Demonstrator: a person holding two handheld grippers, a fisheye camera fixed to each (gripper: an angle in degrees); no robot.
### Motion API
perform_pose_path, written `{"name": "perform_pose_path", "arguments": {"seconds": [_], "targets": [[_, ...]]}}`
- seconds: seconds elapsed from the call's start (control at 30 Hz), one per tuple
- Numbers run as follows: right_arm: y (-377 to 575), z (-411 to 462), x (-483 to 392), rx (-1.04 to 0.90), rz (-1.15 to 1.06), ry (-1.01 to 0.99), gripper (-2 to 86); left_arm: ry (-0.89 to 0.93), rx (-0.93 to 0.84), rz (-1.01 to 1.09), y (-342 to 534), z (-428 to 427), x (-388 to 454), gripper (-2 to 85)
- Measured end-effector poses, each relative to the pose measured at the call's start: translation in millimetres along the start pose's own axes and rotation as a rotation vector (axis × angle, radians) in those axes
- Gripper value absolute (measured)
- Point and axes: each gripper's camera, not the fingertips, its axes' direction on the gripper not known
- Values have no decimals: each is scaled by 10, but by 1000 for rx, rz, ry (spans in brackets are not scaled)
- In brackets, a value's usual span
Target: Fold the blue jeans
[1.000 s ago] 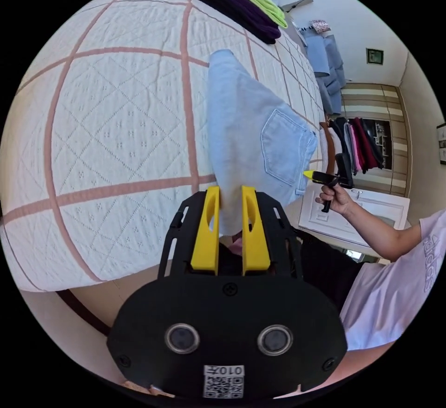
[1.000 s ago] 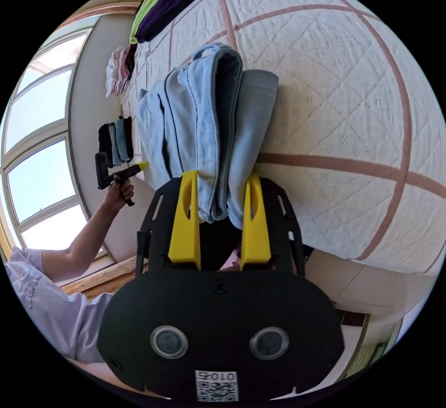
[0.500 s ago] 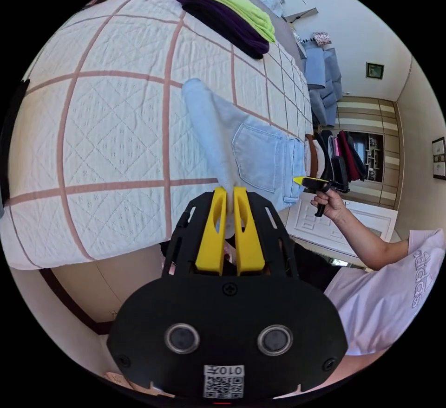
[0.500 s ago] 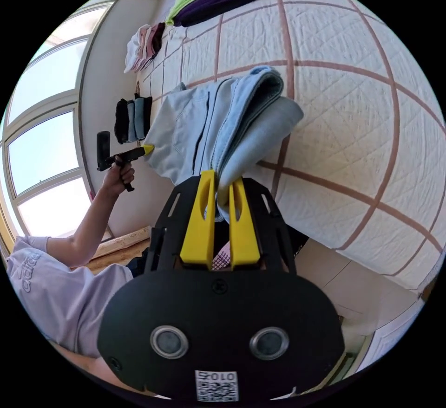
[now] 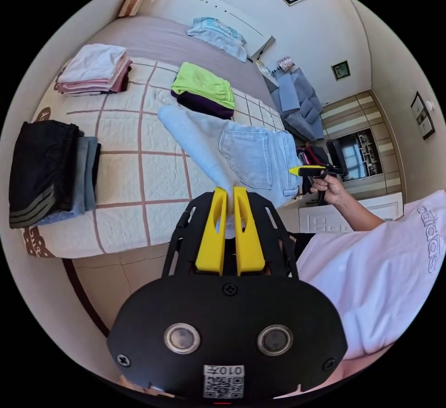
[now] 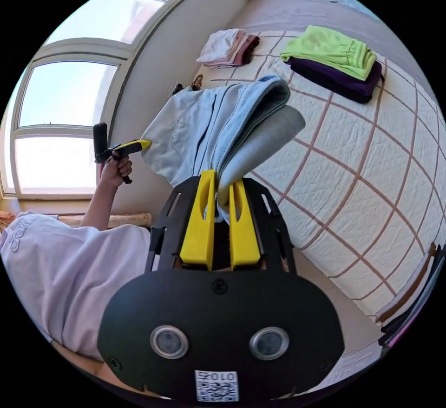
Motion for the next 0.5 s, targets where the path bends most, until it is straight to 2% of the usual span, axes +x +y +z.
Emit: {"name": "perform_pose_path", "arguments": {"seconds": [0.2,0.27,0.5], "targets": [[-444,670,-212,-80,-173,-124,62,-239,71,-106,253,-668,664,7],[-531,896,-240,-114,-209,-176,62,-299,99,-201,433,-801,885,7],[-889,1879,-500,-238,-311,-196,61,-288,124,-378,582,-1024,914,5]]}}
